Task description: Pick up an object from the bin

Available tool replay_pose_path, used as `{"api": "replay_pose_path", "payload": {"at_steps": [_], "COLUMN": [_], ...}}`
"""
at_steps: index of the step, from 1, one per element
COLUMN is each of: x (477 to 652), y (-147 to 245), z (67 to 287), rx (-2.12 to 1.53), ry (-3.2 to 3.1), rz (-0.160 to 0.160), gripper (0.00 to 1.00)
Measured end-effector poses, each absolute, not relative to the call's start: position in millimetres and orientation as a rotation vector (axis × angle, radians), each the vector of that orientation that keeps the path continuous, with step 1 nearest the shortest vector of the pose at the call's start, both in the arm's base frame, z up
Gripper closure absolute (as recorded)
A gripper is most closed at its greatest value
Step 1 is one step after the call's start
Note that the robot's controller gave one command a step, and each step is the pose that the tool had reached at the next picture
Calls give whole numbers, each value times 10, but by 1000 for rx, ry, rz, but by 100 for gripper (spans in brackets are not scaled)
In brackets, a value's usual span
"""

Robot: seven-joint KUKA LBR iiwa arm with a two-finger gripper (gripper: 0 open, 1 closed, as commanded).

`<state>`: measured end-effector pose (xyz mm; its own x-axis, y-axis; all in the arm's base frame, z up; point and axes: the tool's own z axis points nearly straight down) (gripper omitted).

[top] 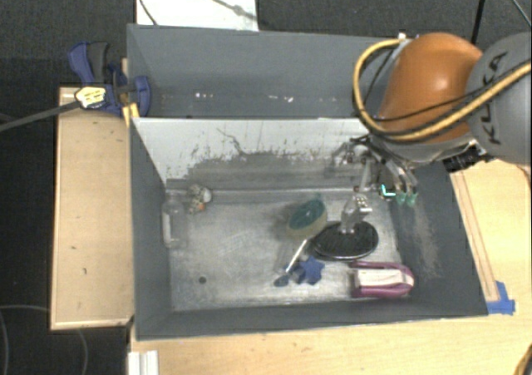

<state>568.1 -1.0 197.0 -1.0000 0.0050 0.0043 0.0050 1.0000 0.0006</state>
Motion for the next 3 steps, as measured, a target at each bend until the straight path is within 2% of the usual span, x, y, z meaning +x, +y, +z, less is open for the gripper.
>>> {"api": "replay_pose_path", "payload": {"at_steps": [1, 2, 3], "x": [5550, 5573, 5578], "y": [-170, -172, -163], "z": [715, 748, 1559], "rx": [-498, -495, -483], "ry": [-3110, -3116, -3114], "rz": [-3, -3, -3], "gripper": [0, 100, 100]}}
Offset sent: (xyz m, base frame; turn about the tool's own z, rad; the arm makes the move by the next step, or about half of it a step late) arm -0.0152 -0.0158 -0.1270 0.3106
